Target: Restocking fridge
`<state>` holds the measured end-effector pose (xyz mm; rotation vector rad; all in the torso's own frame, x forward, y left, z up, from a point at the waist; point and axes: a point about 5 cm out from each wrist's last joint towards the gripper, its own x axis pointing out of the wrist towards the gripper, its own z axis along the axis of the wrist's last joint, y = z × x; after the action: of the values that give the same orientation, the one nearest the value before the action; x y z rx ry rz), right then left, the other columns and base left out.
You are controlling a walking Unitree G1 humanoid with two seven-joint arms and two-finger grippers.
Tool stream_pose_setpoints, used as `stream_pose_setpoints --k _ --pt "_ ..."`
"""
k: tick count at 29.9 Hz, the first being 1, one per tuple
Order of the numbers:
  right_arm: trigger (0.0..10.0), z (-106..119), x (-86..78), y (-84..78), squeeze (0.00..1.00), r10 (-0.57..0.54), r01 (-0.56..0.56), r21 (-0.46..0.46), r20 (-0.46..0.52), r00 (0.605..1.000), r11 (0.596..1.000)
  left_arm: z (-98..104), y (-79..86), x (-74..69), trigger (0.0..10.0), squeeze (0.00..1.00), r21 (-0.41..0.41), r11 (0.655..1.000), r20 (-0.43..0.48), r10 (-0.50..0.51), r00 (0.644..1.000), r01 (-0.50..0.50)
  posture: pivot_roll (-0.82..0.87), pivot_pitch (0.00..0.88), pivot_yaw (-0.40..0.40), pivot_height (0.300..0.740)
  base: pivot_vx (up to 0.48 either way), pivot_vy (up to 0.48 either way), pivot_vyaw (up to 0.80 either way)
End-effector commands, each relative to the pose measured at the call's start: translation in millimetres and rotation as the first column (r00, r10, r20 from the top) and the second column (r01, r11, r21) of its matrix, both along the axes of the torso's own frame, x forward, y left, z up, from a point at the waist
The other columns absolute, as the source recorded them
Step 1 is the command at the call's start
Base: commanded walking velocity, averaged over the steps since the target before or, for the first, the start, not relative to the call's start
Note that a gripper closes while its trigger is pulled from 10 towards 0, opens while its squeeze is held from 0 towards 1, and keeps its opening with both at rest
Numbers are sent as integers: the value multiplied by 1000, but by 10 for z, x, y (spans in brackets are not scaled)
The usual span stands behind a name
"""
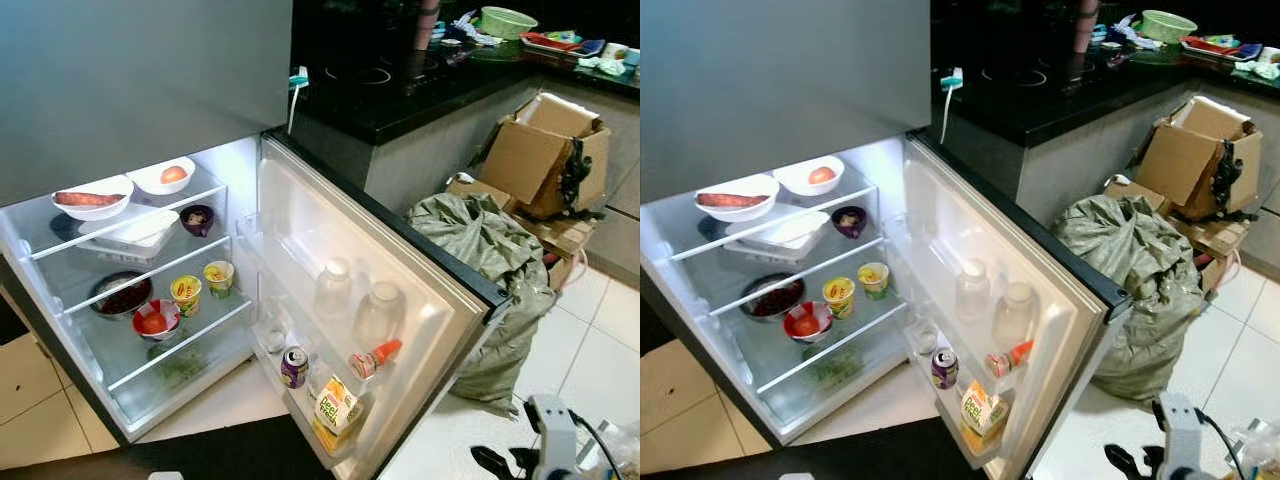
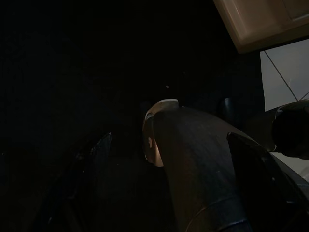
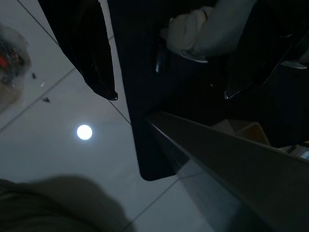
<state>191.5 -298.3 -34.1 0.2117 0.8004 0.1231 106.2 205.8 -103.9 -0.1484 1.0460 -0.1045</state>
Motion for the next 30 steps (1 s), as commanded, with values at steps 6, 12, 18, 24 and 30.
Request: stream_pose_setpoints --k 6,12,18,24,30 --pt "10000 -78 -8 81 0 -23 22 -58 -16 1000 998 -51 -62 -143 10000 0 -17 1000 -61 -26 998 25 -71 18 -60 740 0 -456 0" --pt "10000 -19 94 109 0 -20 21 -37 44 999 999 -54 -49 -151 10000 0 -8 1000 -65 -5 998 5 -69 16 -62 740 0 -77 0" --pt "10000 122 296 191 0 14 -24 53 168 986 998 -56 -47 -155 10000 0 -9 1000 -69 -6 998 5 -70 13 -61 740 0 0 0" --pt "10000 380 608 448 0 127 -218 220 363 923 951 -57 -50 -155 10000 0 -12 1000 -72 -6 997 6 -69 11 -60 740 0 0 0" --pt "10000 528 686 676 0 292 -459 311 458 840 832 -56 -53 -151 10000 0 -16 1000 -71 -7 997 6 -70 12 -60 740 0 0 0"
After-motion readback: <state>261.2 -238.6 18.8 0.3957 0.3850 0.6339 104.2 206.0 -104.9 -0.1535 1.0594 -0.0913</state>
